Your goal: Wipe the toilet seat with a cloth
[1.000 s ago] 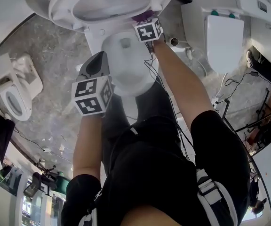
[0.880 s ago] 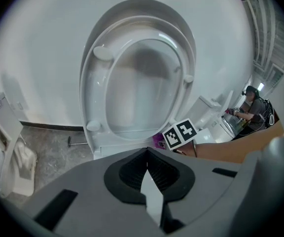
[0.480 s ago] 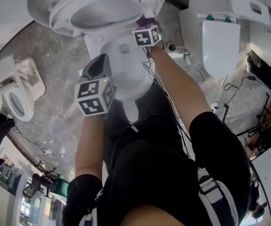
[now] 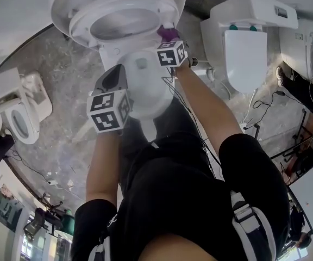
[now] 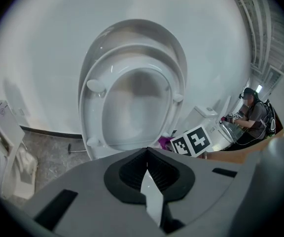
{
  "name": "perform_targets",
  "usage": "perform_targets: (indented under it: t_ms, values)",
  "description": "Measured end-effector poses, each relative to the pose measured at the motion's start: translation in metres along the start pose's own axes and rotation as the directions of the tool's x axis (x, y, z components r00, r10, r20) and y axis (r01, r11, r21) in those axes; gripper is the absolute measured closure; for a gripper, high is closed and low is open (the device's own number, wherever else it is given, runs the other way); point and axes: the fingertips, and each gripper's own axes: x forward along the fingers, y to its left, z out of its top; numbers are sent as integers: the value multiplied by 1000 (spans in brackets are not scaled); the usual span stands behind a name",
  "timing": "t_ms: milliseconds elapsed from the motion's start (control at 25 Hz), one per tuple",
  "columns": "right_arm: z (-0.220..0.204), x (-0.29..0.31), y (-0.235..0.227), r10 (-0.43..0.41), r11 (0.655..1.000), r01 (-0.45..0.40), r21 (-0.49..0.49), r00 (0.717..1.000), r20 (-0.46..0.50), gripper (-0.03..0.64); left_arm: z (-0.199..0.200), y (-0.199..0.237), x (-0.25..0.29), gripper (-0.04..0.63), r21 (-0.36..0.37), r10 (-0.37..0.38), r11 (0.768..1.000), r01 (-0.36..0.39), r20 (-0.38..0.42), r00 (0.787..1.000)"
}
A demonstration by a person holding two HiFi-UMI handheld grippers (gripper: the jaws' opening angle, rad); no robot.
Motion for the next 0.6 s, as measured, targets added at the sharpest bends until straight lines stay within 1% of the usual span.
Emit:
perform_targets:
  t_ms: [200, 360, 480, 600]
  values:
    - [16, -26, 0, -3, 1000, 4, -5, 1000, 29, 569, 5, 1, -14, 586, -6, -2, 1000, 2, 10, 1000]
    - [25, -35, -6, -16, 1000, 16, -2, 1000, 22, 569, 7, 2, -26, 586, -15, 1, 1000, -1, 19, 1000]
    - [38, -40, -14, -45, 999, 44, 10, 999, 26, 569, 9, 5, -34, 586, -25, 6, 1000, -5, 31, 999]
    - [44, -40, -18, -63, 998, 63, 5, 998, 4, 569, 10, 7, -40, 586, -37, 10, 999, -8, 40, 999]
